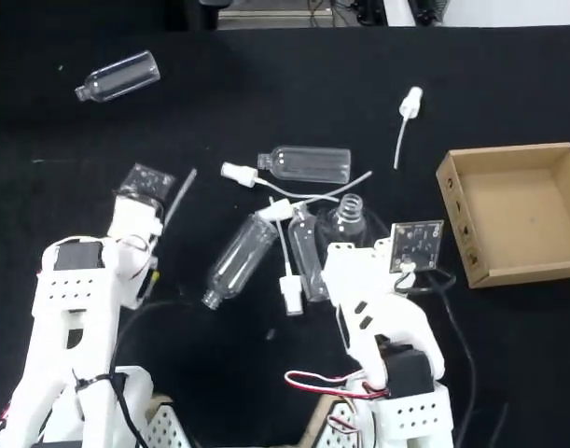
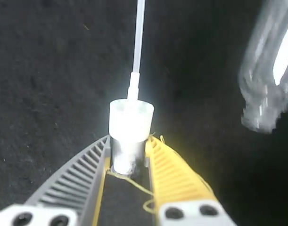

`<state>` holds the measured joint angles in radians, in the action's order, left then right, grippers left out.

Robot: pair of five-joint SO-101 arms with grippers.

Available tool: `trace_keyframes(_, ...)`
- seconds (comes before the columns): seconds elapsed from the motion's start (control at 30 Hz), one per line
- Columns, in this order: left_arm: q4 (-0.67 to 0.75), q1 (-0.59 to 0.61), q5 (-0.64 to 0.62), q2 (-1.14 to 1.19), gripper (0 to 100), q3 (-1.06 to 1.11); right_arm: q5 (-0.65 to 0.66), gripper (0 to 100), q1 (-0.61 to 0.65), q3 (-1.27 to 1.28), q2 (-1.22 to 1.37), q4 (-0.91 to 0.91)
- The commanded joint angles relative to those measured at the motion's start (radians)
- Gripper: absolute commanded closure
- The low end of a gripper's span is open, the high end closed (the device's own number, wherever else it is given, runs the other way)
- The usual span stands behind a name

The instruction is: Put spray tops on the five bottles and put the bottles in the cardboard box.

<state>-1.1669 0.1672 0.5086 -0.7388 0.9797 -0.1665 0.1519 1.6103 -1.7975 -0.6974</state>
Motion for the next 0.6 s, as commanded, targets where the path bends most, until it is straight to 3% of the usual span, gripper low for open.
trace_keyframes(0.0, -0.124, 0.036, 0.293, -0.031, 97, -0.028, 0.002, 98.8, 0.014, -0.048, -0.068, -0.006)
trace_keyframes(0.13, -0.17, 0.11, 0.555, -0.031, 97, -0.038, 0.002, 98.8, 0.011, -0.047, -0.07, -0.006)
trace_keyframes(0.23, -0.172, 0.142, 0.628, -0.031, 88, -0.035, 0.002, 98.8, 0.011, -0.051, -0.071, -0.008)
trace_keyframes(0.37, -0.173, 0.186, 0.534, -0.041, 71, -0.047, 0.002, 98.8, 0.052, -0.119, -0.065, -0.026)
trace_keyframes(0.57, -0.172, 0.148, 0.232, -0.043, 74, -0.048, 0.003, 98.8, 0.242, -0.139, -0.045, 0.269)
